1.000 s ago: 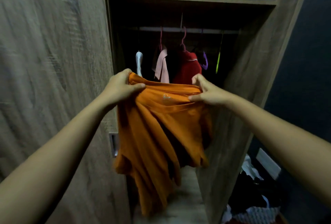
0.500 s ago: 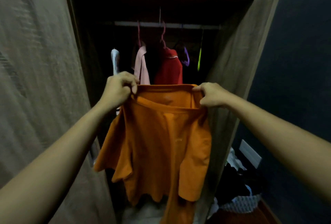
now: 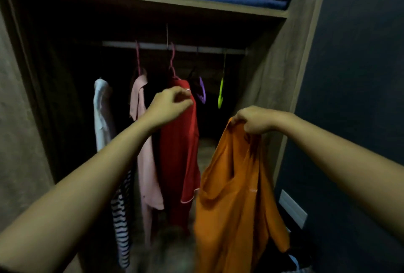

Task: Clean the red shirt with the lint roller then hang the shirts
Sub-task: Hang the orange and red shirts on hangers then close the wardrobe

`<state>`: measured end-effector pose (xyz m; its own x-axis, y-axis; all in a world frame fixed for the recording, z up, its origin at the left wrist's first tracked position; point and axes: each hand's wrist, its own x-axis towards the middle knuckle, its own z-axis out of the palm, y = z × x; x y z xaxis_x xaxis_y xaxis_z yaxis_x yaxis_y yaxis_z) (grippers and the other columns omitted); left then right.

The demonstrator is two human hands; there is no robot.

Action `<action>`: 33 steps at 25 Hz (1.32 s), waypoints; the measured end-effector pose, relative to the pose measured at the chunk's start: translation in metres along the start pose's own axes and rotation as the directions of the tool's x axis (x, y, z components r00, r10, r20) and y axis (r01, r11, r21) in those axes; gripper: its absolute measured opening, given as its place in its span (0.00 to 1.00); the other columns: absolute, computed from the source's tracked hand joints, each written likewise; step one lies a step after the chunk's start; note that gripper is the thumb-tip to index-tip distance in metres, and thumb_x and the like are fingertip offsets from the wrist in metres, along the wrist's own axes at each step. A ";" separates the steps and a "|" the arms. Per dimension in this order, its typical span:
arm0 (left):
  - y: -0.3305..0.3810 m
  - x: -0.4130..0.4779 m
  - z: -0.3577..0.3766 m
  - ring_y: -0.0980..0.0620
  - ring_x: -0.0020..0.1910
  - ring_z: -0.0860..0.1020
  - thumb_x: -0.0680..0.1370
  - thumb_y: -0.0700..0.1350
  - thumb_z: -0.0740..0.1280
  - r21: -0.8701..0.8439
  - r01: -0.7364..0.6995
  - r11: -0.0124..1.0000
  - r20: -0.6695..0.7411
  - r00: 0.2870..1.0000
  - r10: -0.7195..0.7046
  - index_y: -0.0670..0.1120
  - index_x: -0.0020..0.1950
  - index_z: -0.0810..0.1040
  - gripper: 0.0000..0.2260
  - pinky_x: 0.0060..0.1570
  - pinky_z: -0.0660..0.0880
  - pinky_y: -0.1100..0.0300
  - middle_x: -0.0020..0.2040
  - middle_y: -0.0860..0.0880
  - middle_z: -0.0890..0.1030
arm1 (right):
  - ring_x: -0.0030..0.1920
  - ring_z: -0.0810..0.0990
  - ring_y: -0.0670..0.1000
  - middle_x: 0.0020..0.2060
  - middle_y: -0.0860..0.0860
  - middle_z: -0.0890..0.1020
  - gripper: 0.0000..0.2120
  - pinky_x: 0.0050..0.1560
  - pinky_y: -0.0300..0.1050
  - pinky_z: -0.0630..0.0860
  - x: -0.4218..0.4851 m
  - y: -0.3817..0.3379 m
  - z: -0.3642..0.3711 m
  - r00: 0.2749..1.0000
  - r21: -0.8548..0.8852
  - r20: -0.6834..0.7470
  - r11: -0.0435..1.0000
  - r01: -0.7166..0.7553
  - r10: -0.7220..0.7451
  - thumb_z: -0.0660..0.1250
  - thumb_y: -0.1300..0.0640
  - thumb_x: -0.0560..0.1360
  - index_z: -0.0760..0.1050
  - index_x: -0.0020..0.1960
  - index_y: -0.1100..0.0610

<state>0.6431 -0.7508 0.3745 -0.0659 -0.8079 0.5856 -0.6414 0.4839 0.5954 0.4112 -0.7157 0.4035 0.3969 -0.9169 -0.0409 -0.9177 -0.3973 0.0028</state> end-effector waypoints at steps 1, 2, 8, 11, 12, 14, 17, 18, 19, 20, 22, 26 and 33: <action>0.003 0.023 0.009 0.53 0.50 0.79 0.72 0.47 0.70 -0.077 0.060 0.995 -0.015 0.998 -0.062 0.45 0.58 0.79 0.15 0.58 0.74 0.56 0.52 0.48 0.82 | 0.58 0.75 0.54 0.61 0.57 0.76 0.24 0.50 0.41 0.72 0.005 0.002 -0.003 1.000 -0.019 -0.010 1.000 0.003 -0.003 0.58 0.68 0.73 0.71 0.67 0.56; 0.008 0.045 0.019 0.51 0.54 0.79 0.72 0.49 0.69 -0.144 0.127 0.981 -0.007 0.992 -0.130 0.44 0.61 0.77 0.19 0.60 0.74 0.53 0.55 0.45 0.81 | 0.58 0.76 0.54 0.60 0.57 0.76 0.24 0.49 0.41 0.73 0.012 0.007 -0.006 1.000 -0.033 -0.021 0.999 0.004 -0.005 0.59 0.67 0.72 0.71 0.67 0.56; 0.026 0.131 0.089 0.39 0.69 0.66 0.77 0.48 0.64 -0.087 0.388 0.917 -0.100 0.913 -0.396 0.37 0.74 0.52 0.33 0.67 0.64 0.55 0.71 0.36 0.66 | 0.57 0.77 0.55 0.60 0.58 0.76 0.24 0.50 0.44 0.76 0.034 0.036 -0.021 0.996 -0.017 0.074 0.999 -0.043 0.044 0.61 0.66 0.71 0.70 0.67 0.58; 0.020 0.149 0.111 0.39 0.67 0.69 0.78 0.43 0.63 -0.149 0.520 0.841 -0.129 0.833 -0.537 0.37 0.72 0.54 0.27 0.65 0.66 0.53 0.69 0.37 0.69 | 0.53 0.76 0.54 0.60 0.57 0.74 0.24 0.42 0.39 0.76 0.038 0.054 -0.020 0.997 0.033 0.064 0.998 -0.053 0.051 0.60 0.67 0.72 0.69 0.68 0.57; 0.019 0.151 0.116 0.39 0.67 0.70 0.78 0.41 0.61 -0.147 0.534 0.833 -0.149 0.820 -0.552 0.37 0.71 0.58 0.23 0.64 0.67 0.53 0.68 0.37 0.70 | 0.53 0.75 0.53 0.60 0.56 0.73 0.25 0.42 0.39 0.74 0.039 0.061 -0.019 0.998 0.033 0.044 0.998 -0.056 0.054 0.60 0.67 0.72 0.68 0.68 0.55; 0.022 0.151 0.122 0.39 0.66 0.71 0.80 0.40 0.58 -0.099 0.515 0.851 -0.231 0.820 -0.523 0.36 0.67 0.64 0.17 0.63 0.68 0.53 0.66 0.36 0.72 | 0.56 0.74 0.54 0.61 0.55 0.72 0.25 0.48 0.43 0.75 0.041 0.071 -0.017 0.998 0.009 -0.004 0.998 -0.060 0.060 0.58 0.68 0.73 0.67 0.68 0.54; 0.031 0.139 0.116 0.37 0.64 0.72 0.80 0.42 0.55 -0.083 0.443 0.893 -0.317 0.837 -0.445 0.36 0.64 0.68 0.15 0.61 0.68 0.51 0.63 0.35 0.74 | 0.61 0.72 0.57 0.62 0.56 0.70 0.24 0.60 0.48 0.73 0.043 0.078 -0.013 0.995 0.011 -0.065 0.997 -0.075 0.076 0.57 0.67 0.73 0.68 0.68 0.56; 0.035 0.131 0.112 0.36 0.63 0.72 0.80 0.41 0.55 -0.089 0.419 0.904 -0.332 0.843 -0.424 0.35 0.63 0.68 0.15 0.60 0.68 0.51 0.62 0.34 0.74 | 0.62 0.71 0.57 0.62 0.56 0.70 0.24 0.61 0.49 0.72 0.043 0.079 -0.012 0.993 0.030 -0.079 0.996 -0.082 0.084 0.57 0.67 0.72 0.68 0.68 0.56; 0.039 0.121 0.107 0.35 0.62 0.72 0.79 0.41 0.55 -0.090 0.396 0.914 -0.345 0.848 -0.402 0.34 0.62 0.69 0.15 0.59 0.68 0.51 0.61 0.33 0.75 | 0.63 0.71 0.57 0.62 0.56 0.70 0.24 0.62 0.48 0.72 0.043 0.077 -0.011 0.992 0.049 -0.088 0.995 -0.085 0.089 0.58 0.66 0.72 0.68 0.68 0.56; 0.043 0.107 0.101 0.34 0.61 0.73 0.79 0.41 0.55 -0.087 0.368 0.926 -0.359 0.855 -0.374 0.34 0.60 0.68 0.14 0.57 0.69 0.50 0.60 0.32 0.75 | 0.63 0.70 0.57 0.62 0.57 0.70 0.24 0.62 0.48 0.71 0.042 0.075 -0.010 0.991 0.066 -0.095 0.994 -0.086 0.092 0.59 0.66 0.72 0.68 0.68 0.57; 0.047 0.074 0.090 0.33 0.57 0.74 0.78 0.42 0.55 -0.065 0.298 0.952 -0.391 0.870 -0.299 0.35 0.58 0.68 0.13 0.54 0.69 0.49 0.57 0.32 0.77 | 0.63 0.70 0.57 0.63 0.57 0.70 0.24 0.62 0.48 0.72 0.038 0.068 -0.006 0.990 0.090 -0.100 0.992 -0.087 0.096 0.60 0.65 0.71 0.68 0.68 0.58; 0.038 -0.004 0.066 0.33 0.49 0.76 0.78 0.44 0.55 0.021 0.199 0.980 -0.451 0.876 -0.168 0.40 0.56 0.68 0.10 0.44 0.66 0.51 0.46 0.37 0.79 | 0.63 0.70 0.57 0.64 0.58 0.68 0.25 0.58 0.47 0.73 0.027 0.052 0.006 0.986 0.216 -0.118 0.972 -0.093 0.120 0.62 0.66 0.72 0.67 0.68 0.59; -0.032 -0.119 0.007 0.55 0.24 0.78 0.82 0.45 0.55 -0.101 -0.022 0.995 -0.430 0.902 -0.023 0.46 0.47 0.75 0.10 0.28 0.75 0.58 0.27 0.45 0.74 | 0.65 0.70 0.59 0.64 0.60 0.71 0.25 0.62 0.47 0.69 0.018 0.006 0.026 0.941 0.380 -0.279 0.922 -0.073 0.190 0.61 0.67 0.70 0.70 0.67 0.59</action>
<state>0.6656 -0.6722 0.2816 0.2844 -0.5955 0.7514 -0.5596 0.5333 0.6344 0.4122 -0.7340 0.3771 0.2049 -0.9486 0.2412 -0.8823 -0.2857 -0.3742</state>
